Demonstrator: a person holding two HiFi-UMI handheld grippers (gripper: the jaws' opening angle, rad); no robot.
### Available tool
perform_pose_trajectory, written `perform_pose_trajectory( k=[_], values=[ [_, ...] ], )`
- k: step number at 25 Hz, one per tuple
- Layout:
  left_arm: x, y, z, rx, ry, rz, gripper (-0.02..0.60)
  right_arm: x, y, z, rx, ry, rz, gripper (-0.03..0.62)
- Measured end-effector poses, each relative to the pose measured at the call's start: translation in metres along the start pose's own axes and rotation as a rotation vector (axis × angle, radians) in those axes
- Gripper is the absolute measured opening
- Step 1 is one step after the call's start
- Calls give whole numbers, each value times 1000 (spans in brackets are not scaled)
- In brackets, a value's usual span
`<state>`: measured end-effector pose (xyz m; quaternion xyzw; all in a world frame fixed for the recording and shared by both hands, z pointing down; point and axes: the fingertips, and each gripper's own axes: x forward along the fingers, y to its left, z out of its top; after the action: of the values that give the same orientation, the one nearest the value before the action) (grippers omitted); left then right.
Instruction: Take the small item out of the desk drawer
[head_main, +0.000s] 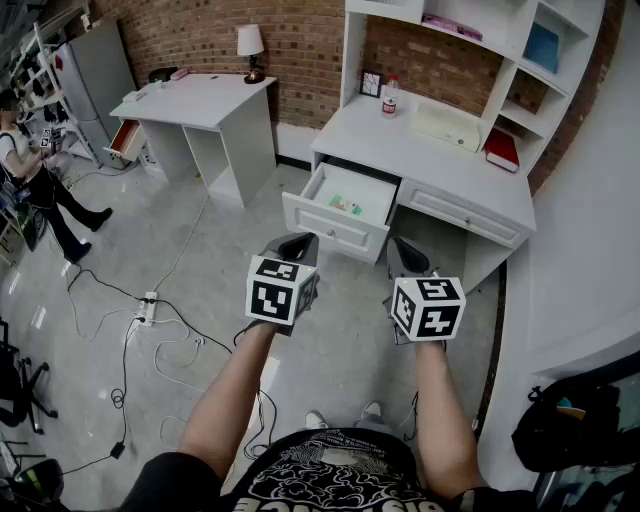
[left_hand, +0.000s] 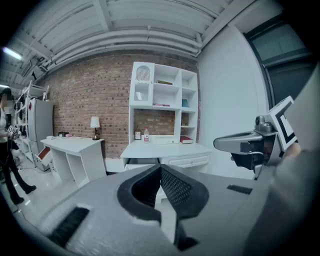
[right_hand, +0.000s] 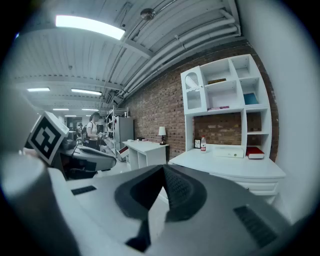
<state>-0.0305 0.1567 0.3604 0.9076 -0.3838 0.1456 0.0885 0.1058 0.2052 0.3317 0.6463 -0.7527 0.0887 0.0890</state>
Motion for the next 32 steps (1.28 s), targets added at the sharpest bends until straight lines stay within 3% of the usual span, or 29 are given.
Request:
perform_pose_trajectory(
  k=[13,26,32],
  values=[
    [-1,17,5,-5,-26,-20,2,9,16,0,2,-16,-9,6],
    [32,42,11,-19,-31,-2,3,52,6,3,-4,4,40,100],
    [69,62,15,-31,-18,22,3,94,-12,1,-2,25,69,154]
  ],
)
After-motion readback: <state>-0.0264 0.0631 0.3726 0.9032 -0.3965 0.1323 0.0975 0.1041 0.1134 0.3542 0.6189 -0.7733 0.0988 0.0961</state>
